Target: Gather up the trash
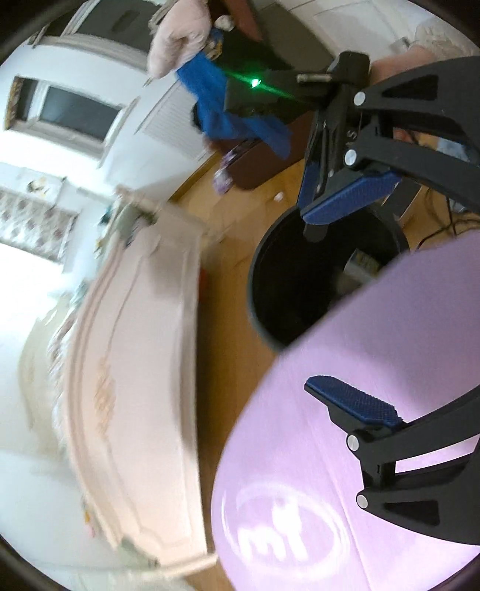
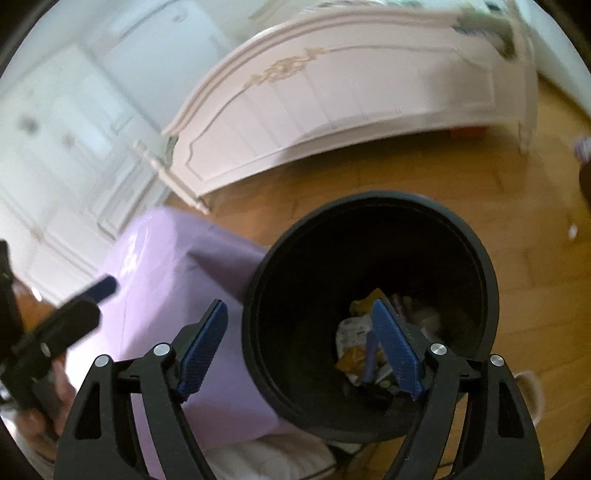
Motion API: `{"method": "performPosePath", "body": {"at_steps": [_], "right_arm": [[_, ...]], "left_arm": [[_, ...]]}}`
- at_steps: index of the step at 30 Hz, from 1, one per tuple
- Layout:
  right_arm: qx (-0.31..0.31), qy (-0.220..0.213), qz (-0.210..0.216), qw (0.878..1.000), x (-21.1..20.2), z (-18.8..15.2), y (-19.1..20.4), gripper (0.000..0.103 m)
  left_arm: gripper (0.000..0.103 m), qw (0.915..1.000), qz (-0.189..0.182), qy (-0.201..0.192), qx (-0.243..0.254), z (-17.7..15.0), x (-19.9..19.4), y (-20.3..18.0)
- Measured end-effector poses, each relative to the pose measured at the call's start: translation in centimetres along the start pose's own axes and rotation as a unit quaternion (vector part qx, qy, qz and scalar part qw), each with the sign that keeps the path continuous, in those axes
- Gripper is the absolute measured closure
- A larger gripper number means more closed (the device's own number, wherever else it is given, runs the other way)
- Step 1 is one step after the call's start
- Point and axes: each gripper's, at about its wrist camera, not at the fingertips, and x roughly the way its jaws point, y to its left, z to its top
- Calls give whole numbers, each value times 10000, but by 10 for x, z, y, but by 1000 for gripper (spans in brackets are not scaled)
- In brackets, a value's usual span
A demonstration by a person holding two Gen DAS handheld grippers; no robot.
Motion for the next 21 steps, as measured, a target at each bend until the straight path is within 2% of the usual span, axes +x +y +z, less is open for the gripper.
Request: {"method": "performPosePath", "body": {"at_steps": [5, 9, 11, 15, 18, 21], "right_arm": [[-1030, -201, -340, 9939, -8, -4, 78, 17], [-1787, -795, -419, 9798, -25, -11, 144, 12], [-2148, -1190, -337, 9688, -38, -16, 180, 5], [-2703, -1867, -4, 9445, -61, -27, 245, 5], [-2952, -2221, 258, 9289, -71, -32, 284, 5], [-2987, -2451, 430, 9213, -74, -39, 310, 5]], "left_arm": [[19, 9952, 750, -546, -305, -26, -62, 40], [19, 9851, 1332, -884, -627, -45, -111, 72], [9, 9754, 1756, -1058, -815, -54, -136, 87], [6, 9466, 2620, -1482, -1157, -75, -191, 116], [6, 9310, 2970, -1623, -1369, -86, -218, 133], [6, 9216, 3143, -1739, -1472, -97, -233, 144]]}}
